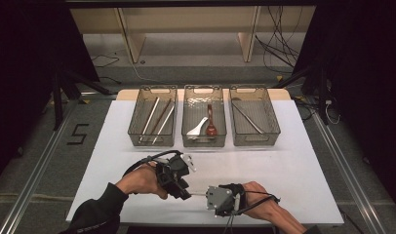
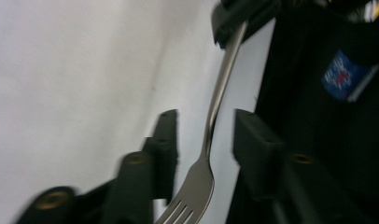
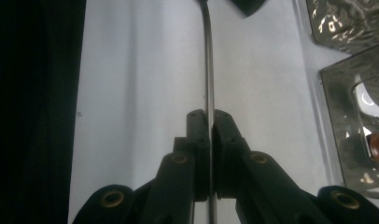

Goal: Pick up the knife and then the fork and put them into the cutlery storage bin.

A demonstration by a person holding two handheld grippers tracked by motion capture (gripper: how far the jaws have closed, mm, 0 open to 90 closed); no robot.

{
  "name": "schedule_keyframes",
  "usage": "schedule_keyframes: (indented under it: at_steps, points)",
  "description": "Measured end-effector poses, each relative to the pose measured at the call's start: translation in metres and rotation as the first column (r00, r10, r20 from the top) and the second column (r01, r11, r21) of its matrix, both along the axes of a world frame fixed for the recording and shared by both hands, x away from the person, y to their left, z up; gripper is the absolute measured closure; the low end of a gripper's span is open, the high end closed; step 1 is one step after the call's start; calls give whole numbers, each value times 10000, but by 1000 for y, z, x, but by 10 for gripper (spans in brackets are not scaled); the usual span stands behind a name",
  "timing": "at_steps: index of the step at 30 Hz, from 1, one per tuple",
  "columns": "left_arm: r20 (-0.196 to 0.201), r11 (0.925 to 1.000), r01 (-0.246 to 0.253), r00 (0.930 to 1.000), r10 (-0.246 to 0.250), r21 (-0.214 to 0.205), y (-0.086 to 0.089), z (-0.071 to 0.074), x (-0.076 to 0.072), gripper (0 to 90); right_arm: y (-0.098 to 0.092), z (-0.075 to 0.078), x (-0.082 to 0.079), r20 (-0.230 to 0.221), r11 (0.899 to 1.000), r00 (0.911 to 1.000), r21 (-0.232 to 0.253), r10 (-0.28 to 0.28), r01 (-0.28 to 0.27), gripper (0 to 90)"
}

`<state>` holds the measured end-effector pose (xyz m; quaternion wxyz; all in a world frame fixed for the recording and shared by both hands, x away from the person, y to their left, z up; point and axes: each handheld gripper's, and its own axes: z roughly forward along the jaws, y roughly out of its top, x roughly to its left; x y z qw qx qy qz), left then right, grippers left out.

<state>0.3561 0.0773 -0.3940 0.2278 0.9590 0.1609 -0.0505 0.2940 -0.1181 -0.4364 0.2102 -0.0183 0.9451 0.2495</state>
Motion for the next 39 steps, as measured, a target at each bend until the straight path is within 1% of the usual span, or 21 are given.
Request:
schedule_keyframes:
  at_steps: [3, 6, 11, 14, 15, 18, 20, 21, 22, 24, 26, 28, 29, 30, 32, 33, 34, 36, 37, 38, 39]
  points:
    - [412, 9985, -323, 9986, 341, -431, 5, 4, 0, 478, -4, -1, 3, -31, 9998, 9998, -29, -175, 175, 875]
    - [845, 9935, -706, 9933, 782, -895, 12, 8, 1, 397, -8, 0, 6, -17, 9991, 9991, -4, -435, 435, 875]
    - [1251, 9737, -1544, 9763, 1764, -1675, 31, 15, 4, 270, -14, 1, 9, 22, 9975, 9975, -39, -710, 711, 874]
    - [1485, 9498, -2051, 9584, 2438, -2362, 44, 18, 6, 245, -20, 2, 14, 15, 9957, 9957, -10, -928, 928, 874]
    - [1557, 9452, -2133, 9540, 2560, -2471, 46, 19, 7, 237, -22, 2, 16, 106, 9947, 9946, 28, -1028, 1028, 874]
    - [1828, 9204, -2441, 9336, 3083, -3053, 55, 20, 5, 226, -28, 3, 21, 195, 9911, 9909, -19, -1330, 1331, 874]
    - [2028, 8979, -2633, 9153, 3481, -3529, 62, 20, 3, 218, -34, 3, 26, 157, 9873, 9872, -13, -1588, 1588, 874]
    - [2031, 8878, -2703, 9097, 3622, -3726, 66, 20, 2, 214, -38, 4, 29, 189, 9849, 9848, -16, -1728, 1728, 874]
    - [1964, 8718, -2839, 9023, 3837, -3992, 70, 19, 1, 214, -41, 5, 31, 189, 9827, 9826, 15, -1850, 1850, 874]
    - [1919, 8507, -2976, 8918, 4097, -4332, 76, 18, -1, 213, -48, 7, 36, 193, 9756, 9755, 112, -2193, 2191, 874]
    - [1706, 8282, -3202, 8834, 4364, -4600, 83, 15, -4, 208, -55, 9, 41, 234, 9640, 9640, 318, -2648, 2640, 874]
    - [1601, 8051, -3405, 8708, 4648, -4857, 88, 10, -7, 195, -62, 12, 46, 176, 9517, 9528, 564, -3031, 3017, 874]
    - [1581, 7995, -3489, 8659, 4746, -4890, 90, 8, -8, 192, -65, 14, 48, 141, 9452, 9473, 723, -3201, 3183, 874]
    - [1626, 7972, -3536, 8611, 4817, -4893, 91, 6, -9, 186, -69, 16, 50, 76, 9398, 9431, 872, -3324, 3305, 874]
    - [1649, 7842, -3659, 8492, 5016, -5011, 94, 3, -12, 180, -75, 20, 54, 27, 9280, 9337, 1114, -3581, 3556, 874]
    - [1640, 7803, -3697, 8462, 5069, -5044, 96, 1, -13, 178, -78, 22, 56, 12, 9215, 9281, 1200, -3722, 3694, 874]
    - [1644, 7799, -3736, 8442, 5103, -5022, 98, 0, -13, 175, -81, 25, 58, 11, 9157, 9235, 1304, -3836, 3802, 874]
    - [1625, 7639, -3885, 8309, 5322, -5153, 101, -3, -14, 172, -87, 32, 64, -66, 9004, 9128, 1611, -4084, 4041, 874]
    - [1626, 7626, -3898, 8296, 5342, -5163, 103, -3, -15, 171, -90, 35, 66, -140, 8901, 9052, 1761, -4248, 4204, 874]
    - [1618, 7532, -3986, 8213, 5471, -5233, 104, -4, -15, 168, -92, 37, 68, -130, 8859, 9021, 1827, -4314, 4263, 874]
    - [1625, 7486, -4029, 8166, 5538, -5265, 105, -5, -16, 168, -95, 40, 72, -240, 8728, 8924, 1981, -4506, 4460, 874]
